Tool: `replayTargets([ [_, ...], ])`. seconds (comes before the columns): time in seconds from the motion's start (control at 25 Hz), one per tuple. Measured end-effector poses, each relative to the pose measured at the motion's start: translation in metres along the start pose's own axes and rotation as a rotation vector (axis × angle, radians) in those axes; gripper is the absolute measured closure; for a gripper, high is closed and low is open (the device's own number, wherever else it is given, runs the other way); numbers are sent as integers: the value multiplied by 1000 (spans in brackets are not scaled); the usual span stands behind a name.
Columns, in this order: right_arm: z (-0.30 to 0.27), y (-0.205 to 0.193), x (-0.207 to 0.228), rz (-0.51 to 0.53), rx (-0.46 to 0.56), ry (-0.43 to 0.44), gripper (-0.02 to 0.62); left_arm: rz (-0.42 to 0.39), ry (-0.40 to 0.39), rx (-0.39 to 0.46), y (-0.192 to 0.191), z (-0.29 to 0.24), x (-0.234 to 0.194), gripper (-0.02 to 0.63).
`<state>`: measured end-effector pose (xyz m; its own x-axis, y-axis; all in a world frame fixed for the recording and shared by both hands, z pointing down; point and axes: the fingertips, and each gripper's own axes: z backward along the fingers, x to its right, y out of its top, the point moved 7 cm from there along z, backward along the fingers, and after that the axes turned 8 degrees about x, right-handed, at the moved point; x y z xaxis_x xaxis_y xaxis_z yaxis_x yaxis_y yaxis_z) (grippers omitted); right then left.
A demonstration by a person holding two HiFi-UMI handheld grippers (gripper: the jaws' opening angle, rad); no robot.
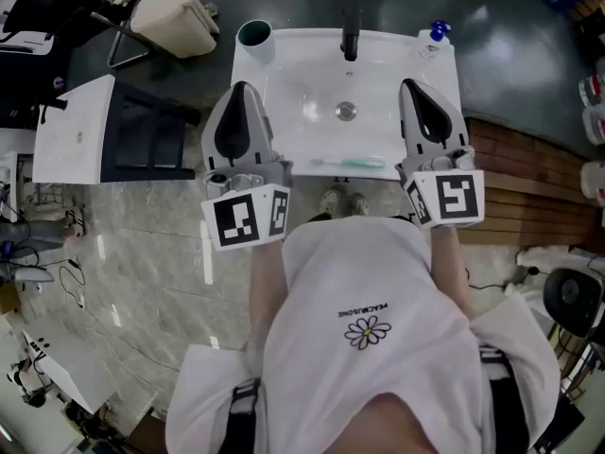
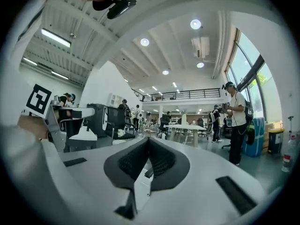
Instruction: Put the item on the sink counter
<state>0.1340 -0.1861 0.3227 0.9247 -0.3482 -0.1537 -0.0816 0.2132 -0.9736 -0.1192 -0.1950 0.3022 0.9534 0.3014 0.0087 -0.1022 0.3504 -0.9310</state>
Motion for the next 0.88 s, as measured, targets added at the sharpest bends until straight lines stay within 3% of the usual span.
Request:
replayTargets([
  [0.48, 19, -3, 8, 3, -4, -65, 583, 3, -99, 5, 1, -9, 28, 589],
  [0.88, 22, -6, 13, -53, -11, -59, 583, 0, -103, 7, 0, -10, 32, 589],
])
